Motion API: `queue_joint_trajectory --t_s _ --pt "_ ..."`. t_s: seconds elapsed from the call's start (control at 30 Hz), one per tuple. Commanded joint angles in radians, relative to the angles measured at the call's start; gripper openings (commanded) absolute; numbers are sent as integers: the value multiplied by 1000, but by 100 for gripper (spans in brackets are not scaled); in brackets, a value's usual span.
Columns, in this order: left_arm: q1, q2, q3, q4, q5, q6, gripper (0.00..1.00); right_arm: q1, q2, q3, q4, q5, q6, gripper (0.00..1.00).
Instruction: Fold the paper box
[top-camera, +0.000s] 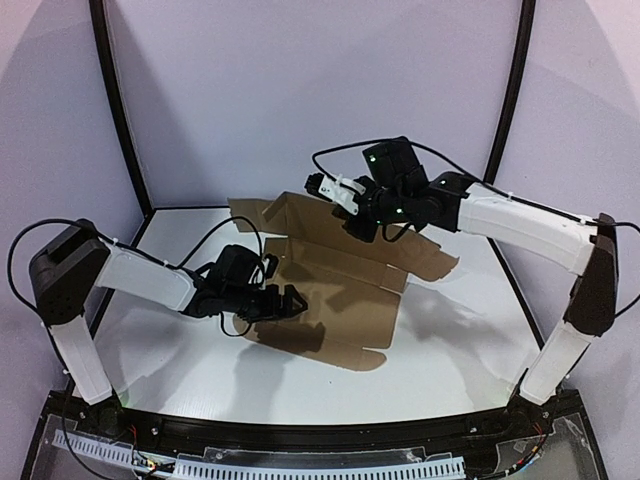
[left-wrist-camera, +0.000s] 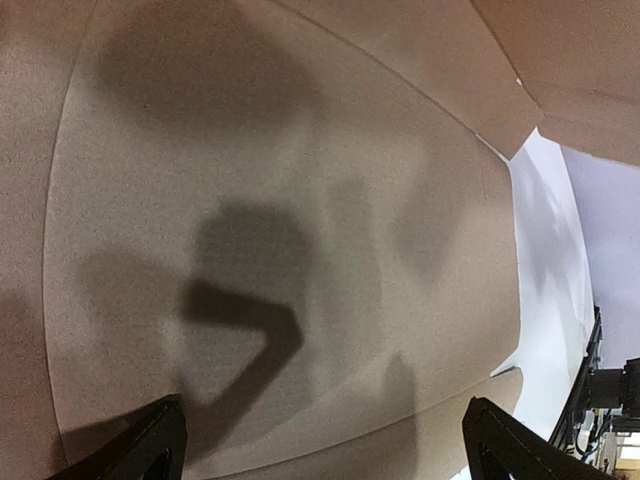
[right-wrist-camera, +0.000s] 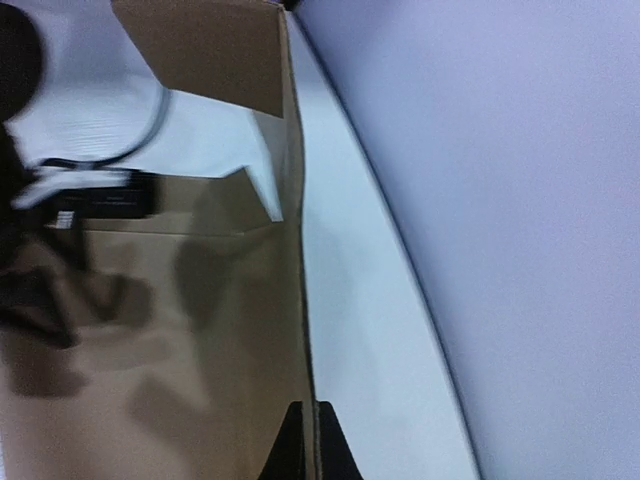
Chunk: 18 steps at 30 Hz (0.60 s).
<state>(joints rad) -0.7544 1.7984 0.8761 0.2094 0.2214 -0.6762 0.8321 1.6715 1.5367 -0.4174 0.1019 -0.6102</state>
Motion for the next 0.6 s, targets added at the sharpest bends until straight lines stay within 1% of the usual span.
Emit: queue_joint_trajectory --t_s 0.0,0.13,0.2,0.33,0.4,0.5,0.57 --pt "7 38 -23 -33 -17 0 99 45 -61 49 -199 -239 171 0" --pt "7 36 -25 -42 -29 3 99 86 -69 24 -223 -246 238 0" --pt "7 36 -25 -42 -28 3 99 96 -62 18 -228 -255 298 0" --pt "7 31 -32 -41 -31 -2 99 99 -32 28 -246 -342 489 0" --pt "7 23 -38 -34 -30 -5 99 98 -16 23 -242 -354 557 0" --pt "8 9 -56 -16 -15 -12 99 98 3 19 -232 -228 567 0" --pt "7 -5 -65 -11 3 -15 99 99 28 53 -244 -71 527 0"
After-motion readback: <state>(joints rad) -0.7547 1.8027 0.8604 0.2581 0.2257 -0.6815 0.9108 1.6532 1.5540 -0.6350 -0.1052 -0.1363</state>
